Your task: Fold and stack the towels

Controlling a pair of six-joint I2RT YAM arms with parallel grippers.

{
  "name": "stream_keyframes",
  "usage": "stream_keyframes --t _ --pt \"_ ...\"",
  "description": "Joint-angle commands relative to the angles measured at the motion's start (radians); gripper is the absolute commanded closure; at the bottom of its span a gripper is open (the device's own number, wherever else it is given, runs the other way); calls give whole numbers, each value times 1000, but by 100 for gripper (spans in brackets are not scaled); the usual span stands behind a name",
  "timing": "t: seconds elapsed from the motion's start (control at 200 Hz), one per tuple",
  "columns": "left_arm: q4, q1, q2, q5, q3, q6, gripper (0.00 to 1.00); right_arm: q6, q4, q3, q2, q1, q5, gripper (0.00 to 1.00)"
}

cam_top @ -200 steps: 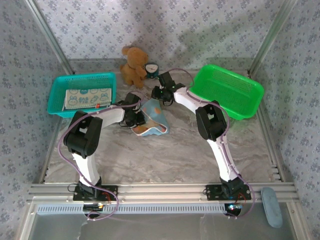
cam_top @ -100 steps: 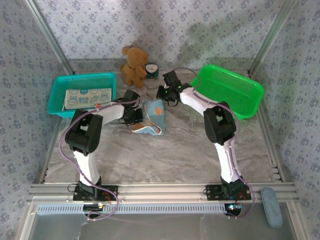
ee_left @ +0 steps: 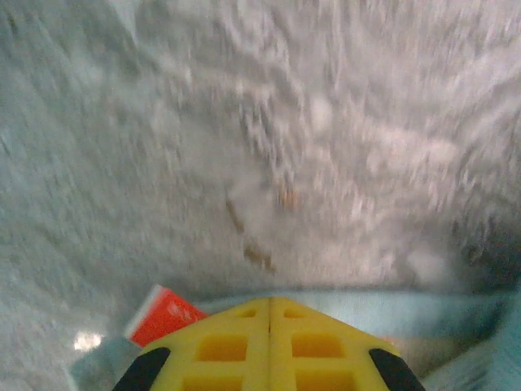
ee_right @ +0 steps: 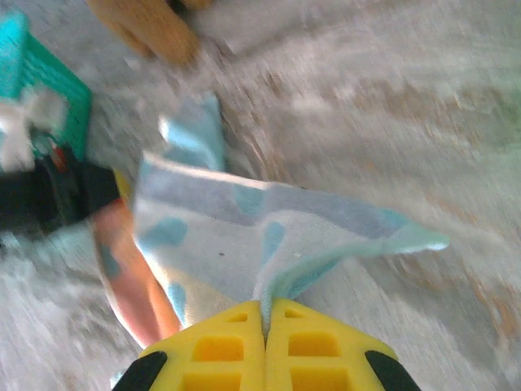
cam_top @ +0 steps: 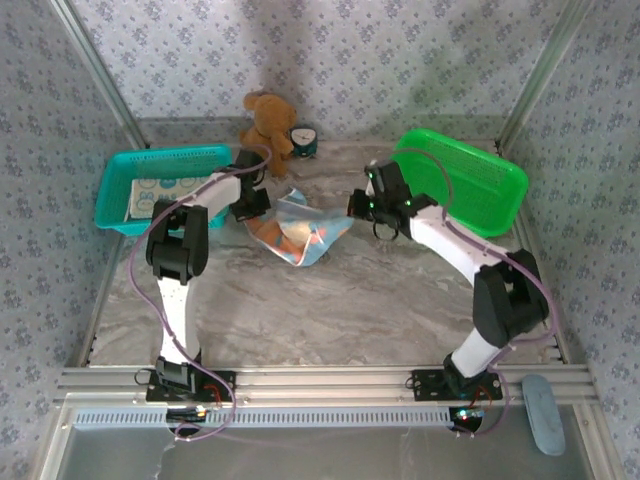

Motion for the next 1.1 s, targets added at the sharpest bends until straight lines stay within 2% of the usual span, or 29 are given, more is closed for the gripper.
stream_keyframes --t 0.0,0.04,0.07,0.245,0.375,0.49,0.6,0.844,0.934,1.094 --pt "-100 -1 40 -7 120 44 94 31 10 -143 -79 47 48 74" --pt "-114 -6 52 8 152 48 92 41 4 -178 -94 59 64 53" --pt "-125 -12 56 9 170 50 91 42 -2 -198 -105 63 75 46" --pt "-132 -66 -22 7 129 56 88 28 -22 -241 -158 71 108 44" --pt "-113 -108 -134 17 9 18 83 -13 -45 -242 -157 63 97 45" --pt "-68 -161 -238 31 -125 -34 82 -64 -23 -248 -120 52 35 51" --pt "-44 -225 -302 44 -248 -106 83 -108 -19 -226 -50 41 -5 57" --pt "60 -344 -361 29 -486 -305 94 -201 0 -143 125 11 -32 69" --pt "82 -347 -336 28 -510 -320 94 -212 5 -141 151 14 -33 70" --pt "45 -323 -258 -49 -425 -249 95 -185 16 -202 137 59 -39 70"
